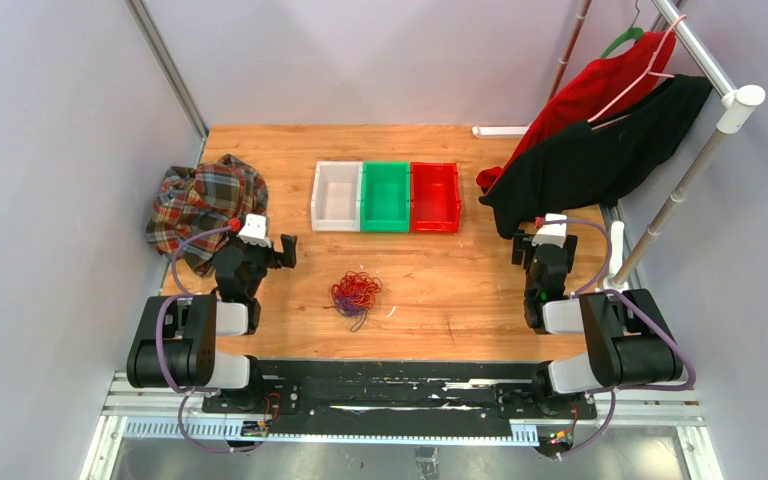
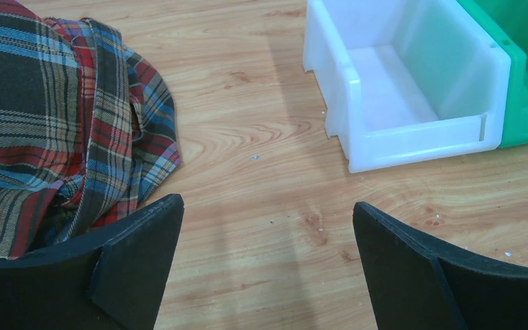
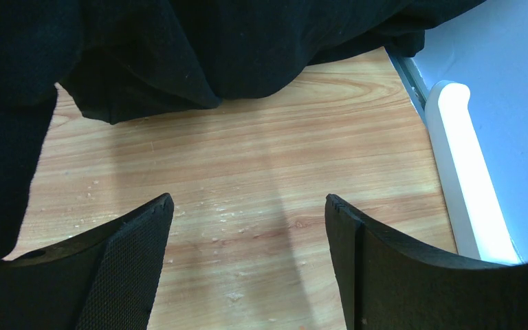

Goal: Untangle the cables

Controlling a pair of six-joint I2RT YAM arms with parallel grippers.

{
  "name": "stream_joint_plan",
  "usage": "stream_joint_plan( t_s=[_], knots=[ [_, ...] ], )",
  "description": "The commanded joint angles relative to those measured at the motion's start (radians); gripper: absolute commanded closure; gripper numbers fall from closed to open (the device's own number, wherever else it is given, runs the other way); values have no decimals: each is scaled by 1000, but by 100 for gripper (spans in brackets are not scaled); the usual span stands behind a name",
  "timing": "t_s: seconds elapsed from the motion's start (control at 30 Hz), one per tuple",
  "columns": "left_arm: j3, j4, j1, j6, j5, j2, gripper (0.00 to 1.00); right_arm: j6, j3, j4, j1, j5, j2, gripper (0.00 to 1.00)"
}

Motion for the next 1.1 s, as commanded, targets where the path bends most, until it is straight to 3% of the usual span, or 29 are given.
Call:
stream_joint_plan(
  t_s=[0.0,0.23,0.3,0.33,0.43,0.57,0.67,0.77,0.83,1.0,1.07],
  knots=[
    [14,25,-7,12,0,0,2,8,-3,25,-14,-5,5,20],
    [7,42,-5,13,9,-2,2,-7,-4,38,-11,-4,-9,19],
    [2,26,1,5,4,-34,2,-31,27,-98,23,29,-112,19],
    [5,-1,3,-3,-14,-63,2,-1,62,-276,29,48,-170,19],
    [120,-303,17,-22,-58,-217,2,192,189,-670,34,123,-314,19],
    [355,-837,17,20,-29,-308,2,226,183,-754,167,205,-478,19],
    [503,-1092,18,43,-26,-313,2,250,188,-800,285,227,-567,19],
    [621,-1297,19,65,-19,-302,2,282,258,-894,420,174,-533,19],
    [692,-1432,19,103,7,-292,2,316,263,-882,495,178,-467,19],
    [774,-1644,18,220,96,-282,2,390,179,-580,502,-206,-382,19],
    [773,-1688,18,248,138,-284,2,419,221,-639,547,-195,-304,19]
  ],
)
